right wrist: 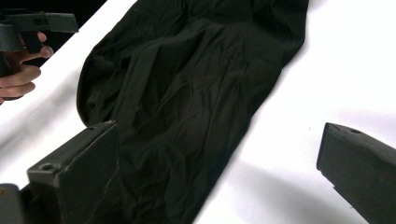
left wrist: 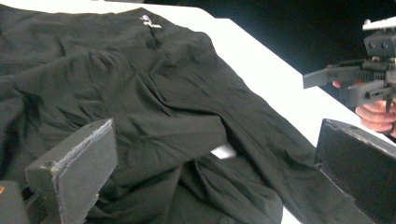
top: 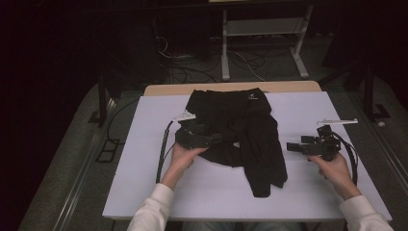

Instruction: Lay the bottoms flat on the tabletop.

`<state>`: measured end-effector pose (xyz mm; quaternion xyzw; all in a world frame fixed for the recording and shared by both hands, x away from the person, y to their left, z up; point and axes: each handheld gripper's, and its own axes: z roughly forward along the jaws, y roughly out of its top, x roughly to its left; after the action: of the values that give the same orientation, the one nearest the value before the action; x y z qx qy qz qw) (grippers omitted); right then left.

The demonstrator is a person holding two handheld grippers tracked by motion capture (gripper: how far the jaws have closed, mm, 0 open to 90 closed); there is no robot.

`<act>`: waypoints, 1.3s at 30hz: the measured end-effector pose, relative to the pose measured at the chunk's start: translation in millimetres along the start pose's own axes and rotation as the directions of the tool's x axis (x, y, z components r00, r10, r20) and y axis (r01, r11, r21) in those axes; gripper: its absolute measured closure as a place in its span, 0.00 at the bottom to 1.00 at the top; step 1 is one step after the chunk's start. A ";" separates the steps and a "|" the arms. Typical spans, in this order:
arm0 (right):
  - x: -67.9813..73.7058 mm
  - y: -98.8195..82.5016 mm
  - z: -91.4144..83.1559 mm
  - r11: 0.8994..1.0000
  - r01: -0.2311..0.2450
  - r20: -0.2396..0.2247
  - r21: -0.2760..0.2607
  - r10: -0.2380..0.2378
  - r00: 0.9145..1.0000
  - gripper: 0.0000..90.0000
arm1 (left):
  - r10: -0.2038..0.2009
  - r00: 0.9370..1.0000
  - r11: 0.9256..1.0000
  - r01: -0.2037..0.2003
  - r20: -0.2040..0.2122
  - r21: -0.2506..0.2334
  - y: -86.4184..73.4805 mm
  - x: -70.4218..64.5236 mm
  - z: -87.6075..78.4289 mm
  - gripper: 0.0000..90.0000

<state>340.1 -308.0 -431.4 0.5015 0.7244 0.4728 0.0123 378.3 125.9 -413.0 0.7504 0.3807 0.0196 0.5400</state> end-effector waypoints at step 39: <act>20.1 -43.4 -10.7 0.988 0.037 -0.095 0.152 -0.023 0.995 0.32 | 0.130 0.946 0.975 -0.177 0.297 0.137 -42.6 -76.8 25.0 0.04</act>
<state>293.9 -302.6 -446.5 0.4674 0.7660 0.4382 -0.0533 311.4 65.9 -429.2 0.8141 0.2391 -0.0777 0.5235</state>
